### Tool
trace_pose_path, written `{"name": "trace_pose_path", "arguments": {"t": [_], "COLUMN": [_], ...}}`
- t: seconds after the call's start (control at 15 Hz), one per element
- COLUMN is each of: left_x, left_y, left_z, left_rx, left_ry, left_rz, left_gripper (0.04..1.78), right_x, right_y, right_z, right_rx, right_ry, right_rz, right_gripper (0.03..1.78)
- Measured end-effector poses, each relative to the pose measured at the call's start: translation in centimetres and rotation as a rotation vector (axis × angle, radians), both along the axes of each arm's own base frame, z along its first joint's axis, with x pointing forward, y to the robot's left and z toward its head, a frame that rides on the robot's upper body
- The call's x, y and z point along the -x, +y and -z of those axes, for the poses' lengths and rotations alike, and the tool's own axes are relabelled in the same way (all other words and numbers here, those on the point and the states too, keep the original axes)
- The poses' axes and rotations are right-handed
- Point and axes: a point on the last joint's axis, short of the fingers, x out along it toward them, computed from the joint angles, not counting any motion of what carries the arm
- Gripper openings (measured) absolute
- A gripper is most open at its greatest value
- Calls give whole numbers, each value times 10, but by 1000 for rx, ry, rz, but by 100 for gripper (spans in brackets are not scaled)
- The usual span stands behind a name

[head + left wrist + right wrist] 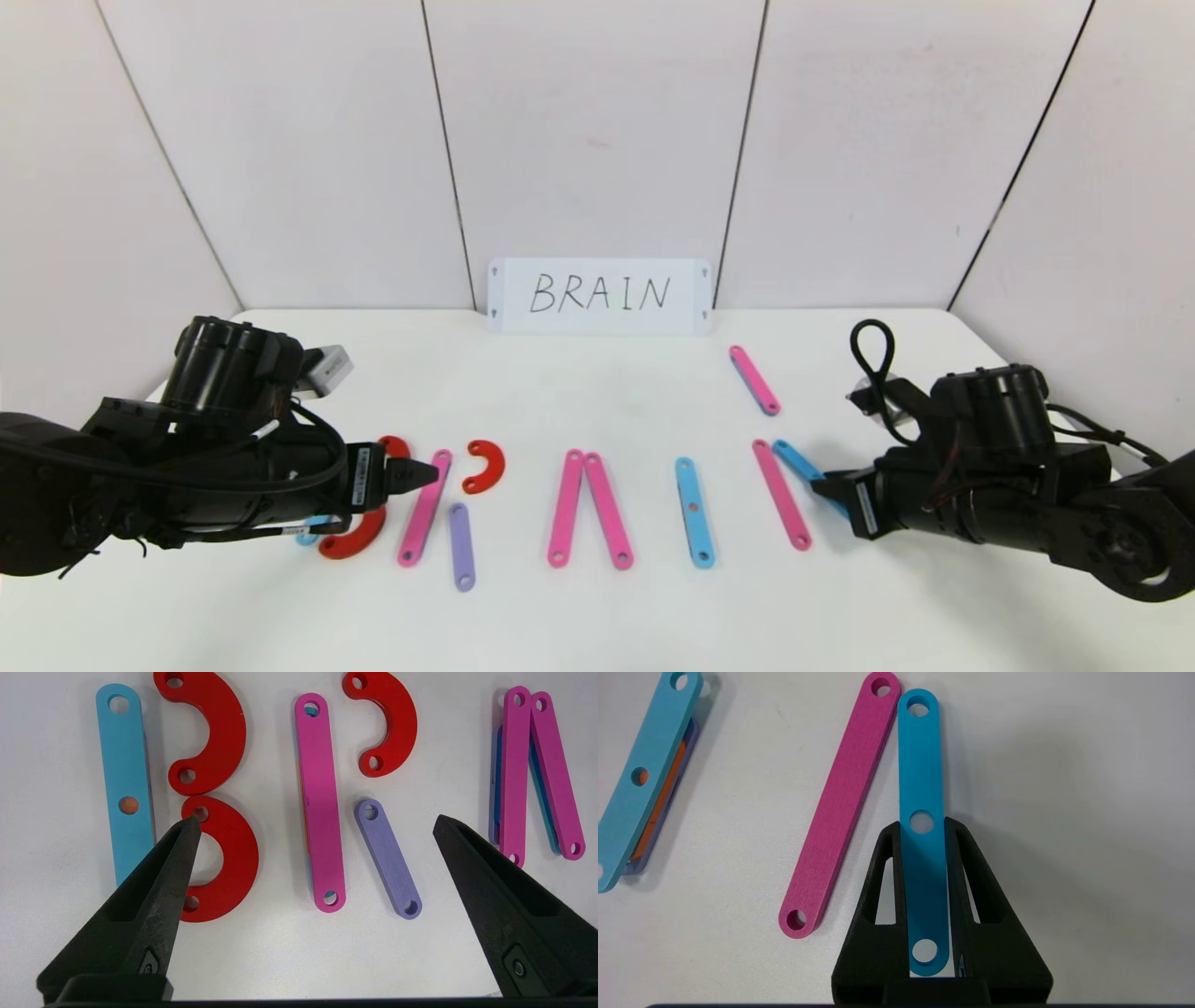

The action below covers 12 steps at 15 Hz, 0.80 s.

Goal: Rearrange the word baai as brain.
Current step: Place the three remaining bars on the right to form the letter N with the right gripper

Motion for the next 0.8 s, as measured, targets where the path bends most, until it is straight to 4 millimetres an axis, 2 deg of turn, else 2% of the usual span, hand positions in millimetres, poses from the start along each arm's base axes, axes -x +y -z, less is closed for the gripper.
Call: {"name": "trace_pose_path", "arguments": {"t": [0.8], "left_x": [0], "left_y": [0], "left_z": [1], "left_rx": [-1], "left_ry": [2], "left_rz": [-1], "left_gripper": [174], "right_x": [-7], "right_y": [-1], "right_z": [8], "right_rx": [2], "right_ry": [-19], "right_rz": [5], "right_gripper": [32]}}
